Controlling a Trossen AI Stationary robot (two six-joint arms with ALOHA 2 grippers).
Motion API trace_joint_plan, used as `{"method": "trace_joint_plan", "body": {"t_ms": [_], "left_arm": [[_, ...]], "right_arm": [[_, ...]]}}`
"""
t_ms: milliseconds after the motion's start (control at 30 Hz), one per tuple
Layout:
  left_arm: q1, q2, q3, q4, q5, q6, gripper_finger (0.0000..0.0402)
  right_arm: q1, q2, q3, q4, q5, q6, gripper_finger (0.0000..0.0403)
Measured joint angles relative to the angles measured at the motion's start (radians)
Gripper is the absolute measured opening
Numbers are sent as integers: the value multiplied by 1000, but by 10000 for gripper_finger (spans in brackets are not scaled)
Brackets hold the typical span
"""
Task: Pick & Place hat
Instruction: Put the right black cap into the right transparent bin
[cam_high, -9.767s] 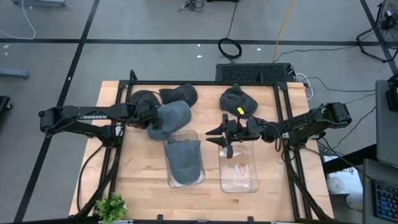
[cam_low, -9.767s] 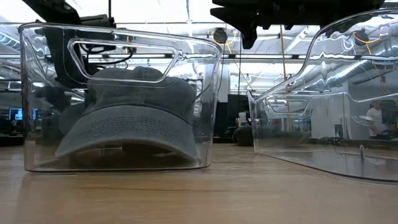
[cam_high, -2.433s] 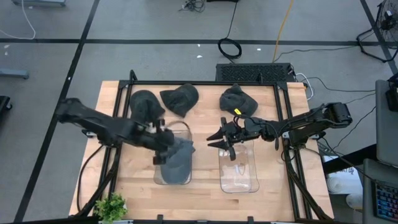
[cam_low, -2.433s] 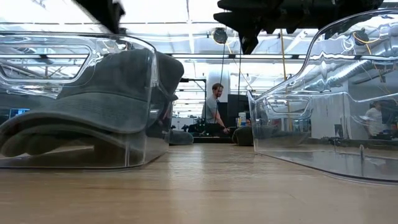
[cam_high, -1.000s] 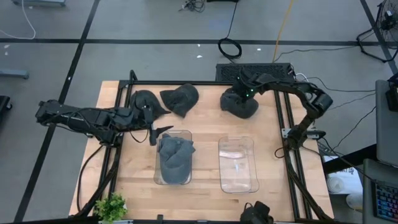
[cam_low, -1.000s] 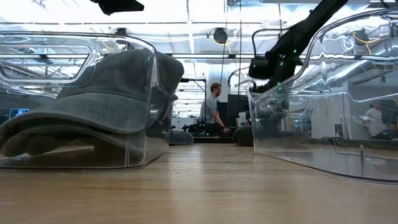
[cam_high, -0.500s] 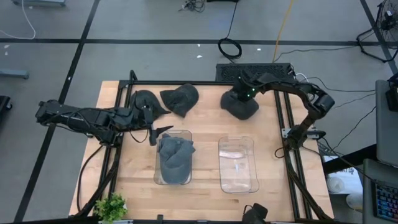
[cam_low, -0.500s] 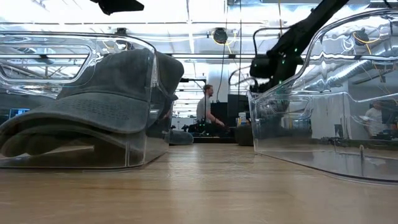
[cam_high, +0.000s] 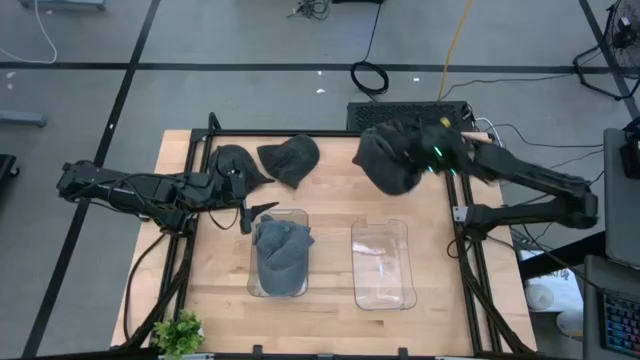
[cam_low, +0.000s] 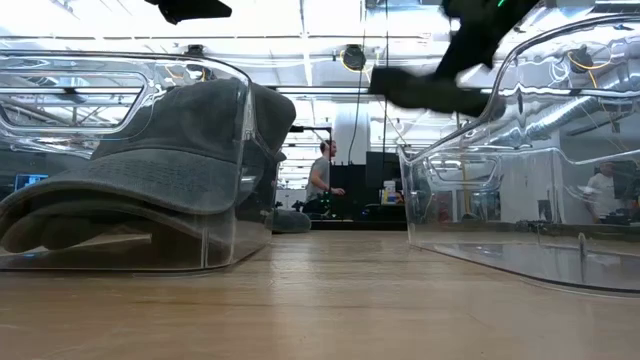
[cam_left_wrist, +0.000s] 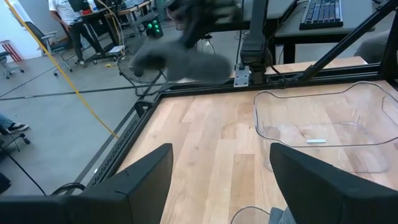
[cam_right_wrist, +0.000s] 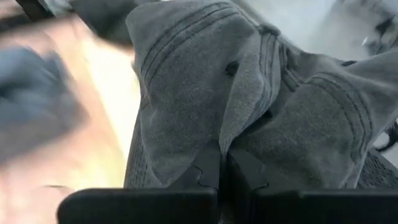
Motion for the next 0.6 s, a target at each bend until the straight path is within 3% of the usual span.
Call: {"method": "trace_joint_plan", "body": {"t_ms": [133,267,433,600], "left_arm": [[0,0,0,0,0,0,278],[0,0,0,0,0,0,284],[0,0,0,0,0,0,286],[0,0,0,0,0,0,278]], "right_arm": [[358,-89,-23,-22,350,239,1],[653,-29,-27,-109,670,440,0],[852,133,-28,-81,814,679,0],[965,281,-28,106,821,778,0]]}}
